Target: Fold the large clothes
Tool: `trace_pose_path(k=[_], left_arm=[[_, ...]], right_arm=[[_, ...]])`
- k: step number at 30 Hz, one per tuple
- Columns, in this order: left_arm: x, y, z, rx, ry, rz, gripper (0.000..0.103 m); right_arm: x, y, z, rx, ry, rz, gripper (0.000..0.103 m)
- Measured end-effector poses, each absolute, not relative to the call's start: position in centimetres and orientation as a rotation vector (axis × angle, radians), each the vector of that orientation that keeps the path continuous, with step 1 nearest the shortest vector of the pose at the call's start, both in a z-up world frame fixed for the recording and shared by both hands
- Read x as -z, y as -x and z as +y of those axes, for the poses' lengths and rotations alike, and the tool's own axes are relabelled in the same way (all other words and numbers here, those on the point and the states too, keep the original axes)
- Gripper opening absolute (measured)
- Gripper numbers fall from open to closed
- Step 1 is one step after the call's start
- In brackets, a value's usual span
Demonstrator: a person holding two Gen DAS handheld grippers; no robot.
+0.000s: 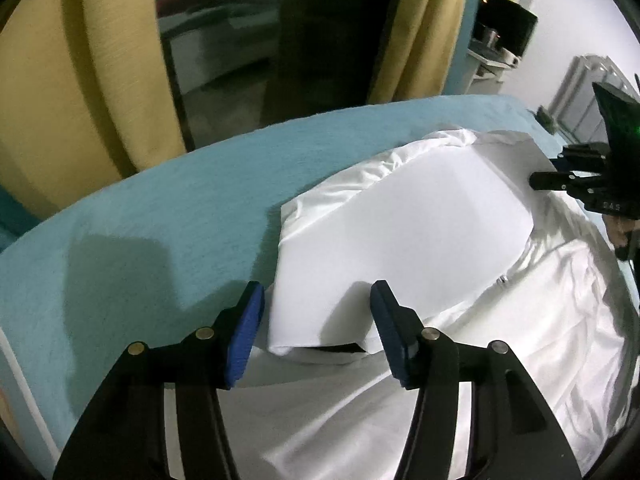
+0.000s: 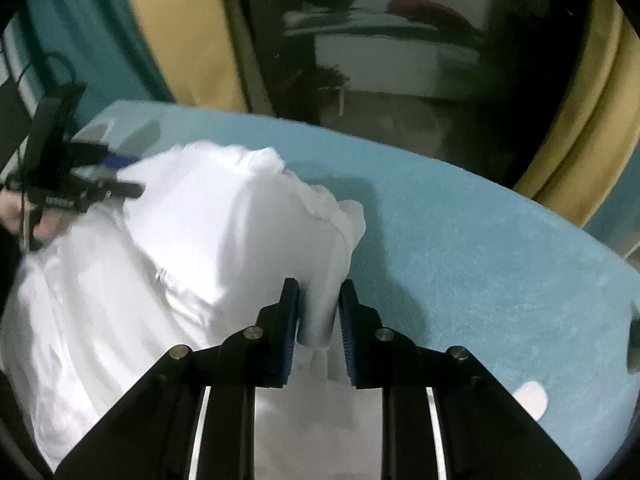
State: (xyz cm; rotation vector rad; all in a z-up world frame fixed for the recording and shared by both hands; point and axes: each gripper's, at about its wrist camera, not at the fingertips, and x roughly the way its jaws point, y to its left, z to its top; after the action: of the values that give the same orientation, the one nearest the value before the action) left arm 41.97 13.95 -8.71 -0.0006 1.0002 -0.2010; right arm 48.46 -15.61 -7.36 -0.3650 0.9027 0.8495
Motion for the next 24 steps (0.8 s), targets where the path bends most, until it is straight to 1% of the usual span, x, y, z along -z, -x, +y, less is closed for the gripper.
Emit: trace_pose_path(k=[1, 3, 4, 5, 7, 9, 11, 12, 13, 14, 15, 16, 17, 20, 24], left_arm=[[8.8, -41.8, 13.9, 0.206, -0.012, 0.996, 0.058], [8.7, -41.3, 13.1, 0.221, -0.063, 0.976, 0.056], [8.6, -41.1, 12.6, 0.222, -0.103, 0.961, 0.052], [8.5, -41.0, 12.2, 0.224, -0.128, 0.950, 0.047], [7.9, -40.9, 11.8, 0.215, -0.178, 0.916, 0.025], [7.4, -40.9, 11.8, 0.215, -0.198, 0.894, 0.019], [7.1, -40.9, 11.4, 0.209, -0.224, 0.877, 0.017], [7.0, -41.2, 10.8, 0.203, -0.243, 0.866, 0.016], [6.7, -41.0, 10.5, 0.195, -0.268, 0.841, 0.014], [6.4, -40.8, 10.3, 0.184, -0.288, 0.815, 0.012], [6.0, -40.5, 10.0, 0.157, -0.323, 0.779, 0.011], [5.5, -40.3, 9.7, 0.139, -0.345, 0.749, 0.011], [4.8, -39.9, 9.4, 0.117, -0.367, 0.699, 0.011], [3.4, -39.6, 9.0, 0.088, -0.371, 0.610, 0.011], [3.8, -39.3, 7.9, 0.095, -0.408, 0.589, 0.011]], right_arm=[[7.3, -48.6, -15.8, -0.870, 0.363, 0.911, 0.021], [7.0, -49.4, -16.3, -0.932, 0.345, 0.943, 0.029], [7.1, -49.7, -16.5, -0.965, 0.338, 0.964, 0.043], [7.0, -50.1, -16.7, -0.993, 0.331, 0.981, 0.062], [7.1, -51.2, -16.4, -1.046, 0.307, 0.993, 0.080], [7.4, -52.7, -16.2, -1.080, 0.269, 0.996, 0.080], [8.0, -54.5, -15.9, -1.087, 0.194, 1.048, 0.080], [8.2, -54.8, -15.7, -1.106, 0.176, 1.061, 0.080], [8.1, -54.3, -15.4, -1.128, 0.192, 1.047, 0.071], [8.0, -53.7, -14.8, -1.140, 0.246, 1.031, 0.040], [8.0, -52.7, -14.0, -1.122, 0.334, 1.012, 0.025], [8.2, -52.3, -13.6, -1.103, 0.383, 0.994, 0.014], [7.9, -51.5, -13.4, -1.089, 0.415, 0.966, 0.013], [6.0, -49.4, -13.6, -0.898, 0.573, 0.723, 0.010], [5.1, -46.2, -13.3, -0.680, 0.787, 0.420, 0.010]])
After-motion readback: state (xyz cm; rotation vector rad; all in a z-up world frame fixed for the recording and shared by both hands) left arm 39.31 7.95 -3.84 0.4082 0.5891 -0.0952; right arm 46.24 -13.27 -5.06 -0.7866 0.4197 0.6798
